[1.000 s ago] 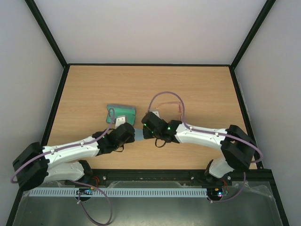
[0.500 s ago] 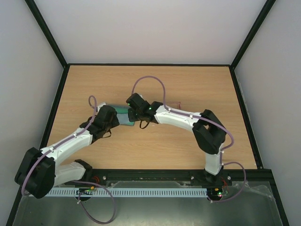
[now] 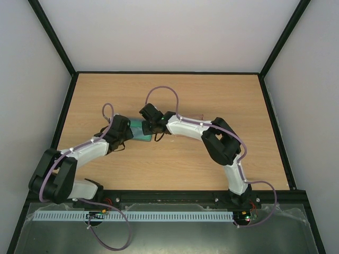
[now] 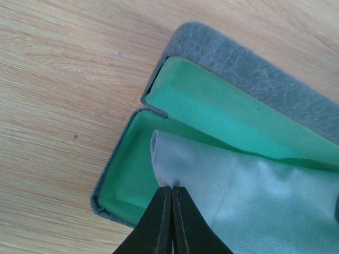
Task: Organize the sunglasses
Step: Place the glasses cleaning cloth in the sunglasses case.
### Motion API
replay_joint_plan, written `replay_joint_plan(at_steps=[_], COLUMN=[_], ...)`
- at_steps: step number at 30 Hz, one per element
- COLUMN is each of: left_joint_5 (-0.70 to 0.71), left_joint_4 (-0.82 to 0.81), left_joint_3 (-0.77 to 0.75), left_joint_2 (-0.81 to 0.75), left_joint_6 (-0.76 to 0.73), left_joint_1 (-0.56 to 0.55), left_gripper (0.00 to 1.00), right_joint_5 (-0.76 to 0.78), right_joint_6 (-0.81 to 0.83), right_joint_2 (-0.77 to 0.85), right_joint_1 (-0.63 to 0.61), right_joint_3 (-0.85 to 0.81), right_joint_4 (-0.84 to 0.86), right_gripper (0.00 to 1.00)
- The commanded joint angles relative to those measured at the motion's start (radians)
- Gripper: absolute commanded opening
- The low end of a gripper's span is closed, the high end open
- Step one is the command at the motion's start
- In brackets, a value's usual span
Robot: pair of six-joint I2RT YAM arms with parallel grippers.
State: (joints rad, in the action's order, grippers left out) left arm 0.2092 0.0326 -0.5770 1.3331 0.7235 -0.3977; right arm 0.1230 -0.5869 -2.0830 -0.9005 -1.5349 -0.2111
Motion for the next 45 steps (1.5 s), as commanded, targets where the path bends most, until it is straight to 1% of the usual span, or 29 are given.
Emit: replay_joint_plan(at_steps=[1, 9, 24, 35, 45], left_joint_5=[0.005, 0.007, 0.005, 0.014, 0.002], left_joint_4=[-0.056, -0.105, -0.135, -0.129, -0.129], left_joint_3=[-0.026, -0.021, -0.048, -0.026, -0.006], left_joint_2=[0.050, 0.085, 0.167, 0.143, 0.137], left_joint_6=[-0.032, -0.048, -0.081, -0.084, -0.085], left_joint_1=[0.012, 0.033, 0.034, 0.043, 0.062], left_gripper=[0.02, 0.02, 0.02, 0.03, 0.02], right_joint_5=[-0.001, -0.016, 0.000, -0.004, 0.000], right_joint_6=[0.009, -0.012, -0.025, -0.031, -0.031], right_joint_2=[-0.032, -0.049, -0.045, -0.023, -0.036], right_joint_1=[0.005, 0.005, 0.005, 0.002, 0.000], right_joint_3=[-0.018, 0.023, 0.062, 0.097, 0.069], right_joint_4=[0.002, 0.053, 0.072, 0.083, 0.066], right_gripper=[0.01, 0.01, 0.01, 0.01, 0.01])
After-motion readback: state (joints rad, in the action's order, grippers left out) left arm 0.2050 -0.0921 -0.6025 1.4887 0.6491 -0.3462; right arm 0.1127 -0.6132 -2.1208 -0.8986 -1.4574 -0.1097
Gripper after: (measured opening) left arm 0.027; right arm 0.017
